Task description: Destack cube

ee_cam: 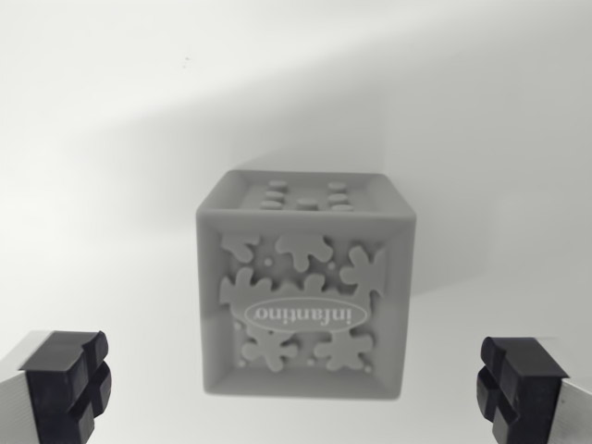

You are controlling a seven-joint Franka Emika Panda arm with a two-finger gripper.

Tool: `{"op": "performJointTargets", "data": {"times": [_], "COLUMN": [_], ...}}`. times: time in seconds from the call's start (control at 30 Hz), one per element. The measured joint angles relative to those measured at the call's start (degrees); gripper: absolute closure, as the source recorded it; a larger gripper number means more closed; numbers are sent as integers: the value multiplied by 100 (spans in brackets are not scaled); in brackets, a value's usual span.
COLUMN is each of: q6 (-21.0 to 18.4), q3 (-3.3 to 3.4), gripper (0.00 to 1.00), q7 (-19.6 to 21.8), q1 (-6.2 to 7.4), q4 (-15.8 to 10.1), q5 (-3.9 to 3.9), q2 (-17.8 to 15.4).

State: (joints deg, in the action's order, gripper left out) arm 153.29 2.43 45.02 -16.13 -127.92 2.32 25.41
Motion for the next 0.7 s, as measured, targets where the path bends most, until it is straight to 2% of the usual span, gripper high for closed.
{"op": "performJointTargets", "data": {"times": [0.27,0.7], "q6": [-369,-1006], "q3": [35,53], "gripper": [0,0], "q7": [17,59], "q1": [26,34], "q4": [-64,-76], "q5": [-28,-87], "q2": [-444,-1096]}}
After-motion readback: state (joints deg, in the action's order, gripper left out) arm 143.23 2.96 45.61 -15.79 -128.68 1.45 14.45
